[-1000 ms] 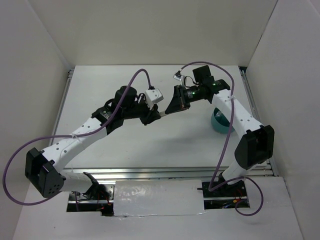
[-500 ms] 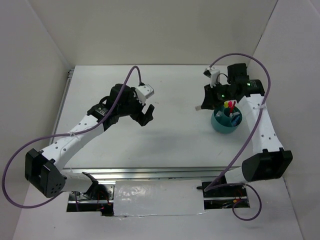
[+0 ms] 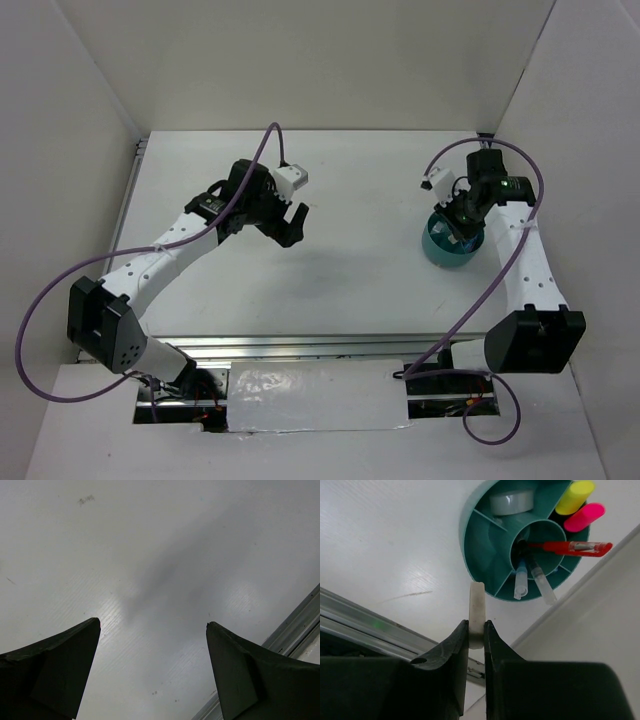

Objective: Sort the stationery into containers
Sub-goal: Place the stationery in the storage box.

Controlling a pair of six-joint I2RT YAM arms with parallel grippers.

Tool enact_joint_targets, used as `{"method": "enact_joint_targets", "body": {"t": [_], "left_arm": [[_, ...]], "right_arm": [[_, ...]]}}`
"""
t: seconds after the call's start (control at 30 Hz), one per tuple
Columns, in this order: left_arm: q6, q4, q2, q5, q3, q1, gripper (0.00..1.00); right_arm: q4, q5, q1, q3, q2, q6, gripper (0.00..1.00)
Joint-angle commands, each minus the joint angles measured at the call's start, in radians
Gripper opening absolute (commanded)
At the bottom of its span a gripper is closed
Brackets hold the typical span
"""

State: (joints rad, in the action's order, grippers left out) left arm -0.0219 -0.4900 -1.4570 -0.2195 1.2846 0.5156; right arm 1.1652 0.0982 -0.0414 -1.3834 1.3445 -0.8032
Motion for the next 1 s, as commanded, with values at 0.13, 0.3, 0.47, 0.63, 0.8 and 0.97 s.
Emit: {"method": "enact_joint_targets", "body": {"t": [0.13, 0.3, 0.47, 0.63, 0.8, 0.97], "left_arm": [[0.013, 0.007, 0.018, 0.011, 0.009, 0.001, 0.99], [0.014, 0.007, 0.017, 0.028, 0.016, 0.001, 0.99], [0.014, 0.007, 0.018, 0.065, 0.01, 0.003, 0.99], [0.013, 0.005, 0.018, 0.08, 0.013, 0.001, 0.99], [0.013, 0.007, 0.018, 0.095, 0.015, 0.001, 0.99], [0.013, 0.014, 0.018, 0.158, 0.005, -0.005, 0.99]], "right_arm": [[-0.09, -0.133, 0.066, 0.061, 0.015, 0.015, 0.0], [-0.173, -0.189, 0.087, 0.09, 0.028, 0.045, 0.0], [-0.237, -0.239, 0.115, 0.127, 0.036, 0.058, 0.0], [-0.289, -0.264, 0.126, 0.165, 0.036, 0.045, 0.03], [-0.285, -0.258, 0.126, 0.159, 0.059, 0.05, 0.14], [-0.285, -0.265, 0.127, 0.146, 0.07, 0.052, 0.31]]}}
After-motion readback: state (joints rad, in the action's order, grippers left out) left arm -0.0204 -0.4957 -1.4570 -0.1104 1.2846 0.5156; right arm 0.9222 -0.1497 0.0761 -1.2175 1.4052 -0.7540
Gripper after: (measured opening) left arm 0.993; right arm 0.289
